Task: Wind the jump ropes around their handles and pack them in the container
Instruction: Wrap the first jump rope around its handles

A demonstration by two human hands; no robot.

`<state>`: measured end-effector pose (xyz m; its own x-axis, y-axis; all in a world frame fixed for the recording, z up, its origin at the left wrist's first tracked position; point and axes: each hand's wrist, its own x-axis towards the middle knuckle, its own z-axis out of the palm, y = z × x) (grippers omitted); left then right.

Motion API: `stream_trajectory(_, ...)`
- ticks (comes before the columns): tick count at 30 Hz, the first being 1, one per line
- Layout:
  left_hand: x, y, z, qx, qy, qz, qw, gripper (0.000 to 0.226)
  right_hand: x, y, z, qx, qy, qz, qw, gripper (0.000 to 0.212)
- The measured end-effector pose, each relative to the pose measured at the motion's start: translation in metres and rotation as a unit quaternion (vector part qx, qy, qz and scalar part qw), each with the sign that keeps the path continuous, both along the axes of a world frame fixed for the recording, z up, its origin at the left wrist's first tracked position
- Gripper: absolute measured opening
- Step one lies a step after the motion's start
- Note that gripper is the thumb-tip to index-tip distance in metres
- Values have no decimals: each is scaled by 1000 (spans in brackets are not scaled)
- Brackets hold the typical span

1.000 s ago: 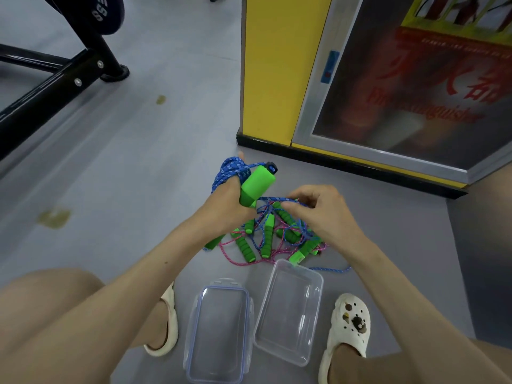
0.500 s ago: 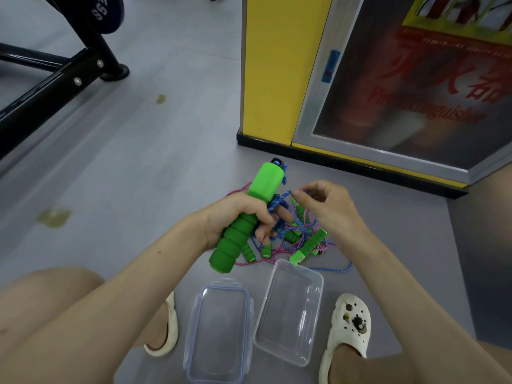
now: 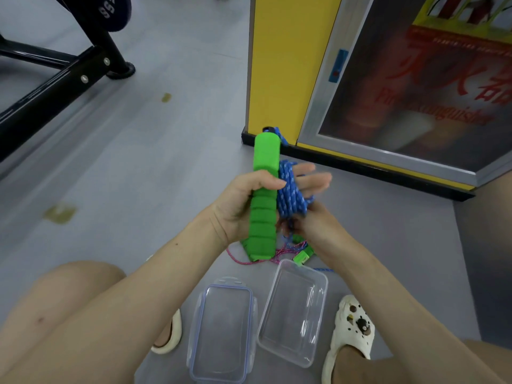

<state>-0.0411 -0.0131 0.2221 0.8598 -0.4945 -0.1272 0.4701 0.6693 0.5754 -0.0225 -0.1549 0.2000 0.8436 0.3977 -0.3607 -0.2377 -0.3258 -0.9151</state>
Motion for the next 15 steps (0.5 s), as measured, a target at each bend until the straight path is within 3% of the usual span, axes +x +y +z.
stream_trajectory(4,6,-3,0,122,70,161,977,38,4,-2,-4,-63,10,36,997,25)
stream_trajectory(10,10,2,-12,368,41,138,919,48,7,-7,-5,-134,-59,67,987,10)
stream_trajectory(13,10,7,-15,535,14,128,835,53,8,-6,-4,-160,-91,85,979,8)
stream_trajectory(15,8,8,-14,633,-32,119,764,35,10,-7,-5,-180,-106,84,974,10)
